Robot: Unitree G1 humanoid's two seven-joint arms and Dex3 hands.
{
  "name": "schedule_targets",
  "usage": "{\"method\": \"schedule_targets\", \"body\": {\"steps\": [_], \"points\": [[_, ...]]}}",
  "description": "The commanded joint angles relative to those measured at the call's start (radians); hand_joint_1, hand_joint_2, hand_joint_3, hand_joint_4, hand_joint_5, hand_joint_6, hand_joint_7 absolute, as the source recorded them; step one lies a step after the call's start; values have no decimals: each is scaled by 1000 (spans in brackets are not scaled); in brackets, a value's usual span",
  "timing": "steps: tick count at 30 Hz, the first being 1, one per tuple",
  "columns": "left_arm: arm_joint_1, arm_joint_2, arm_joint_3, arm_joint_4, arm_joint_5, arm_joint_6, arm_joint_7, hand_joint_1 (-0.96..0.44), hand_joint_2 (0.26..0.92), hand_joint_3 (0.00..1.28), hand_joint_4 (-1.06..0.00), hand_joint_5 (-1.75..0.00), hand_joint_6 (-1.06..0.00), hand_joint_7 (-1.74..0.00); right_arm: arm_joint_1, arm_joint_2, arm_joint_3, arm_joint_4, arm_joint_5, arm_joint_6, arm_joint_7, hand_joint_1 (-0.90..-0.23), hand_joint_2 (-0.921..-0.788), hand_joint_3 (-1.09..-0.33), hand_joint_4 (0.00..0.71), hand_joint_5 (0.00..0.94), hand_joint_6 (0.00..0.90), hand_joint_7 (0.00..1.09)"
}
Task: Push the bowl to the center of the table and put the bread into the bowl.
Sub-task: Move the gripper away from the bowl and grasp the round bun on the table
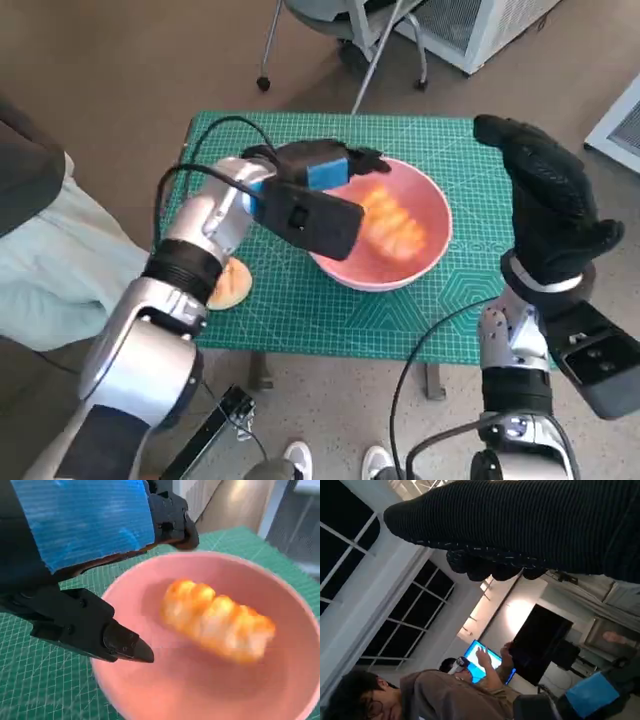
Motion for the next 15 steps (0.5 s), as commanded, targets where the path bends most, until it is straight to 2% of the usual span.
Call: {"method": "schedule_targets", "body": {"steps": [1,7,12,15], "points": [[75,97,76,-138,-102,-97,-49,-223,775,45,-6,-3,-14,-346,18,2,1,13,-22,4,-14,-535,-921,-639,347,0,-1,882],[212,228,161,-428,-195,-71,-133,-163,792,10,-58,-3,-148,-176,12,0,-1,31,-25,0,-14,-535,-921,-634,348,0,0,880],[365,333,247,-707,-262,6,-185,-121,792,2,-99,-11,-219,-120,16,0,1,25,-22,3,-13,-533,-921,-633,348,0,0,878],[448,382,287,-818,-291,46,-212,-100,787,1,-134,-21,-255,-113,17,1,2,23,-21,5,-12,-526,-921,-635,348,0,1,877]]}}
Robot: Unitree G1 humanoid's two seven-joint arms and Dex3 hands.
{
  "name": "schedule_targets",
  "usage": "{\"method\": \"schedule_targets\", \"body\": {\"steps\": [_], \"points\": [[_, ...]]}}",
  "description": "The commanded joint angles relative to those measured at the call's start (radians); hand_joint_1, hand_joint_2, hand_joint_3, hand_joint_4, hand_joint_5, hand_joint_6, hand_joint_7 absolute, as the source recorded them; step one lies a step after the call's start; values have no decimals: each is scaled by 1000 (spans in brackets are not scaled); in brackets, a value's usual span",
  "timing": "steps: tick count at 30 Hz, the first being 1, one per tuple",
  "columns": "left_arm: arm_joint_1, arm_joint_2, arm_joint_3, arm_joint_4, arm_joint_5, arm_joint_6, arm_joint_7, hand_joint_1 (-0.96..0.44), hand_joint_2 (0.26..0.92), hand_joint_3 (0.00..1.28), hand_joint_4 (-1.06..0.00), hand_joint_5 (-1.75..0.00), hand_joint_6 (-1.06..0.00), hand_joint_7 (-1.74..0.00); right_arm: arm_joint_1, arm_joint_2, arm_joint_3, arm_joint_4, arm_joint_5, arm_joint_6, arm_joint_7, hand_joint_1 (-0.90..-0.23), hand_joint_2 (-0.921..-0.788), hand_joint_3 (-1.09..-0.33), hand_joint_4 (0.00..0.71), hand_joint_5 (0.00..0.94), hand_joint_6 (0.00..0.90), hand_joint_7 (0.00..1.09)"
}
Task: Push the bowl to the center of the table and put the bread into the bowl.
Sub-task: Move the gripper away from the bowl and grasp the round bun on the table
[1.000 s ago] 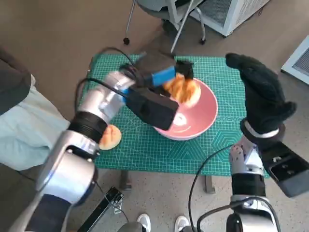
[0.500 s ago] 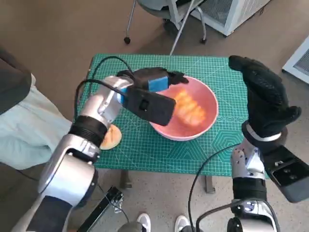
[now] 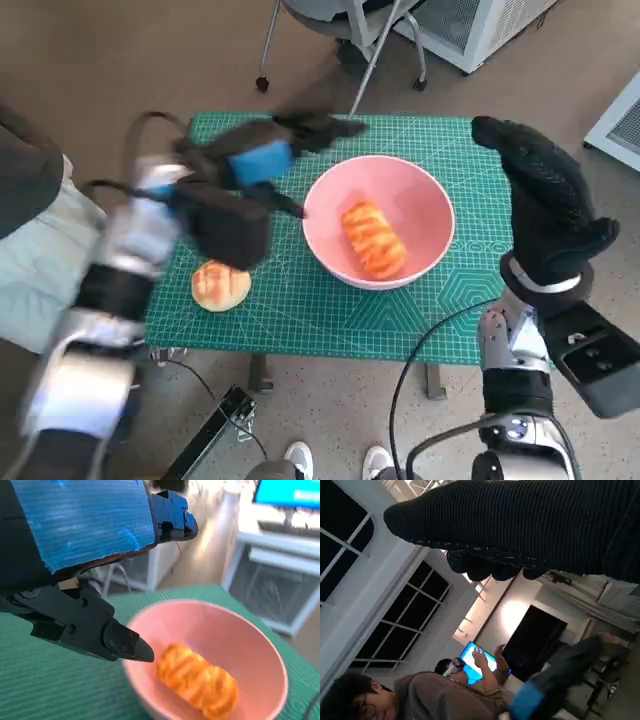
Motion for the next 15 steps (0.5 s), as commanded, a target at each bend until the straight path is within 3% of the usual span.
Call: {"method": "schedule_targets", "body": {"steps": [1,9,15], "points": [[204,132,95,-289,-89,79,-76,-95,785,0,-144,-22,-264,-111,18,2,2,11,-5,7,-3,-525,-921,-635,348,0,2,877],[387,236,133,-372,-71,132,-109,-149,787,2,-162,-11,-282,-82,15,3,4,19,11,17,12,-527,-921,-634,348,1,9,871],[457,273,124,-396,-53,204,-137,-149,789,2,-160,-5,-287,-65,5,3,5,38,21,21,26,-533,-921,-628,346,0,16,858]]}}
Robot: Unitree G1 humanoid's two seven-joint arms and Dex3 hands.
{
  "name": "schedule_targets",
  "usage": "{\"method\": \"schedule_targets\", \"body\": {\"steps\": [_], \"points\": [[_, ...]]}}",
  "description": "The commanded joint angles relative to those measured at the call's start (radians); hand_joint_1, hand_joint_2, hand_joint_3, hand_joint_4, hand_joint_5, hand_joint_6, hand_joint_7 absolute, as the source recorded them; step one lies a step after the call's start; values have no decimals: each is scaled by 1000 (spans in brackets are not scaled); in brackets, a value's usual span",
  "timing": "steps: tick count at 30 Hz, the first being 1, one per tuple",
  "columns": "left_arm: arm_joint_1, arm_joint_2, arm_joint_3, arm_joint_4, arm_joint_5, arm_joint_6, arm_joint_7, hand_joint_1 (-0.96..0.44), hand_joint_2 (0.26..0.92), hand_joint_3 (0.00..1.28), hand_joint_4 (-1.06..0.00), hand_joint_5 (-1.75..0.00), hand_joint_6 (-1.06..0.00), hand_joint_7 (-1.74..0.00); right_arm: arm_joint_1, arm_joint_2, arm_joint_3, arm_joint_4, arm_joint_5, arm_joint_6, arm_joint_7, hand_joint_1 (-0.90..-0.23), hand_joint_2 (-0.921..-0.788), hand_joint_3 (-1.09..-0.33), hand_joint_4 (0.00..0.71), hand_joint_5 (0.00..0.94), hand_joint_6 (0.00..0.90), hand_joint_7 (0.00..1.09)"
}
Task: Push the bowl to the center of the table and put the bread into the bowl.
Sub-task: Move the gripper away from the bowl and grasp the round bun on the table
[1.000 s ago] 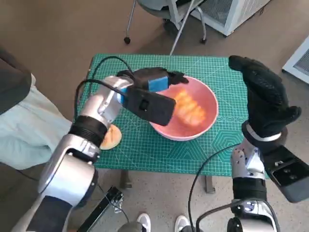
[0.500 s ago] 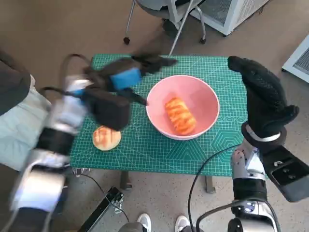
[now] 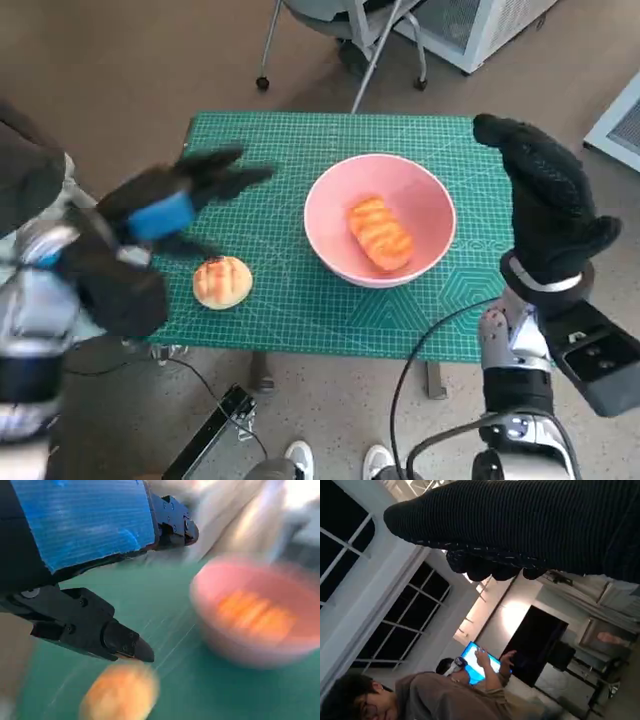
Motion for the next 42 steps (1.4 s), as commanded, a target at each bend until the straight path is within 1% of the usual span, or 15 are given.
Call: {"method": "schedule_targets", "body": {"steps": [1,7,11,15,21,27,31,34,36,38,39,40,41,42], "points": [[38,26,-4,-40,13,57,-24,-141,789,2,-160,-4,-289,-61,4,4,4,30,8,13,21,-534,-921,-627,344,0,16,854],[62,12,-31,-22,44,91,-17,-119,789,1,-160,-2,-293,-45,-7,4,2,44,24,23,42,-538,-921,-623,341,0,20,841],[62,-6,-60,14,70,92,-6,-117,786,0,-157,0,-287,-32,-12,5,-1,51,28,26,54,-535,-921,-623,341,1,24,833],[45,-26,-102,66,112,87,11,-118,783,0,-144,0,-272,-18,-18,2,-3,58,28,26,63,-530,-921,-623,342,1,27,823],[2,-72,-179,175,202,63,67,-118,782,0,-138,0,-259,-7,-19,-6,-7,50,37,41,77,-531,-921,-624,341,0,29,817],[-60,-127,-249,363,275,-3,158,-111,781,0,-147,-4,-262,-7,-14,-13,-11,38,38,43,81,-535,-921,-616,339,0,28,816],[-104,-168,-286,512,314,-54,242,-121,782,0,-168,-11,-269,-8,-12,-14,-13,29,37,44,82,-538,-921,-610,338,0,25,819],[-132,-196,-309,621,339,-97,321,-121,789,4,-203,-22,-282,-13,-12,-17,-14,31,34,38,86,-539,-921,-609,338,0,23,822],[-147,-208,-325,676,356,-122,371,-104,827,16,-295,-32,-366,-37,-13,-19,-16,33,30,33,86,-541,-921,-608,338,0,22,825],[-163,-215,-342,718,375,-134,414,-93,852,18,-357,-29,-430,-46,-14,-21,-17,36,27,28,85,-543,-921,-608,339,1,20,828],[-171,-218,-349,736,384,-137,432,-85,866,24,-413,-47,-485,-69,-14,-21,-18,37,25,25,85,-544,-921,-607,339,1,20,829],[-179,-219,-356,749,391,-140,447,-73,886,33,-495,-73,-567,-102,-16,-22,-19,39,24,23,85,-545,-921,-607,339,1,19,830],[-186,-219,-361,761,395,-144,459,-174,899,86,-616,-137,-564,-550,-16,-23,-19,40,24,22,85,-546,-921,-607,339,1,18,832],[-193,-214,-364,765,396,-152,465,-209,903,111,-651,-176,-557,-717,-17,-24,-20,38,24,24,85,-546,-921,-607,339,1,18,832]]}}
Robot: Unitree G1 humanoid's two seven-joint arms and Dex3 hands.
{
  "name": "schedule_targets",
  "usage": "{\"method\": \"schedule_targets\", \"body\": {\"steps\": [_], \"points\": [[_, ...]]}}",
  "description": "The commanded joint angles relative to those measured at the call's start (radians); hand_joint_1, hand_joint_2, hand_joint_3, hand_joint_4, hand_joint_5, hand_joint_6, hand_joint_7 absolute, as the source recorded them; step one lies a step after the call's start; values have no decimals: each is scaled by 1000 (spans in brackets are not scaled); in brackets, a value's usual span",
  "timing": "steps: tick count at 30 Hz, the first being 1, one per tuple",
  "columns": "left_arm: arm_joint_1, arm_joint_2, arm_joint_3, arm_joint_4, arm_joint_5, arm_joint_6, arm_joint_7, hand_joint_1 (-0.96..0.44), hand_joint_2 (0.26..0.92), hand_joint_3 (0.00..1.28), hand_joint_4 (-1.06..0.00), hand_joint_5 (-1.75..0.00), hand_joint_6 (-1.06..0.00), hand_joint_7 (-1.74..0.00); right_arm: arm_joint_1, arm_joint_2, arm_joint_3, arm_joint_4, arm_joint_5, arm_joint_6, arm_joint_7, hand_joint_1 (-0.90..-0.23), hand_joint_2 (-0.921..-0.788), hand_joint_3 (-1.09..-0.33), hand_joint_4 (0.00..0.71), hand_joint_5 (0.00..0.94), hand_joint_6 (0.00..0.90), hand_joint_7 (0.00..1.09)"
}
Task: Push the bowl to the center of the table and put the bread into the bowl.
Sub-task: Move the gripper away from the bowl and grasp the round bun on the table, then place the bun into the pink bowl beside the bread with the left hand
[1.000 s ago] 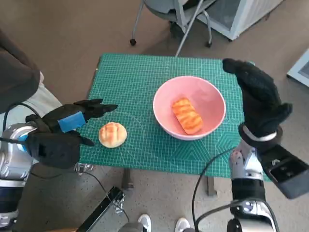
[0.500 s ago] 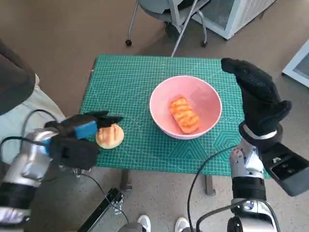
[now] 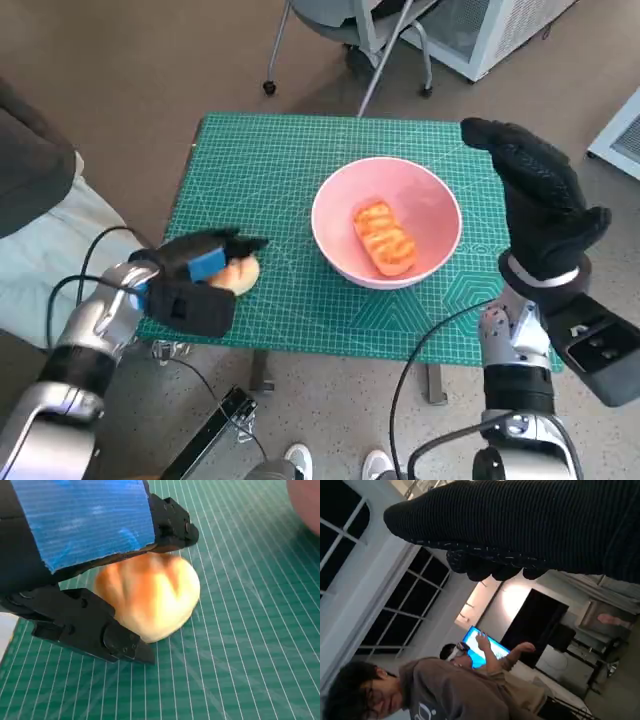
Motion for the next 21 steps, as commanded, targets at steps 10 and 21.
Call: {"method": "schedule_targets", "body": {"steps": [10,21], "points": [[-44,79,78,-121,-90,-51,-46,-3,920,102,-598,-1285,-648,-1091,4,-14,-5,-1,-1,7,6,-531,-921,-610,338,0,8,847],[-129,57,244,-369,-247,-126,-15,2,914,83,-620,-1277,-691,-1066,-15,-6,-2,26,-12,-16,8,-526,-921,-604,341,1,8,849]]}}
